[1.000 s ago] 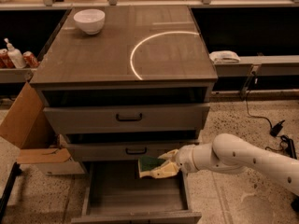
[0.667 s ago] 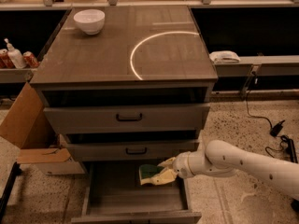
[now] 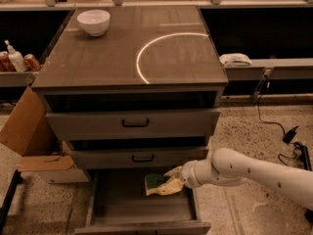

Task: Place sponge into bottom drawer

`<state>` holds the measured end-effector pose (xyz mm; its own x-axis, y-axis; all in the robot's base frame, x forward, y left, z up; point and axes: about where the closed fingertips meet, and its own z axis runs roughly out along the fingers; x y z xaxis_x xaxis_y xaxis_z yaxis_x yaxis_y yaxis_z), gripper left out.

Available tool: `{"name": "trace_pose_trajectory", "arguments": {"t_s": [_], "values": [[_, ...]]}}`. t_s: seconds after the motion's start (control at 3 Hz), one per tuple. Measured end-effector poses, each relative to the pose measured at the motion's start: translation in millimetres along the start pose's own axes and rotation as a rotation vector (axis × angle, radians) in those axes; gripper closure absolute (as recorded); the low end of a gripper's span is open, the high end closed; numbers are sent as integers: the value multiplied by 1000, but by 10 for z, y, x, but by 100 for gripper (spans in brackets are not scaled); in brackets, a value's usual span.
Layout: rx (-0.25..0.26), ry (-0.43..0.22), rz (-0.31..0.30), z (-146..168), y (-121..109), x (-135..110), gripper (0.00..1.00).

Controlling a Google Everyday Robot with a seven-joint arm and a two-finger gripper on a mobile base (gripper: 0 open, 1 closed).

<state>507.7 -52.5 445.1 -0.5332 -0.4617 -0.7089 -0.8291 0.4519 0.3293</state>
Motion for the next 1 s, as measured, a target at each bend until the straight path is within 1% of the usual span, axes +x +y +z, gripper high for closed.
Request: {"name": "trace_pose_trajectory", "arguments": {"t_s": [0.33, 0.67, 1.0], "values": [[16, 25, -19, 144, -114, 152, 100], [29, 42, -33, 321, -279, 362, 100], [31, 45, -27, 466, -425, 545, 100]]}}
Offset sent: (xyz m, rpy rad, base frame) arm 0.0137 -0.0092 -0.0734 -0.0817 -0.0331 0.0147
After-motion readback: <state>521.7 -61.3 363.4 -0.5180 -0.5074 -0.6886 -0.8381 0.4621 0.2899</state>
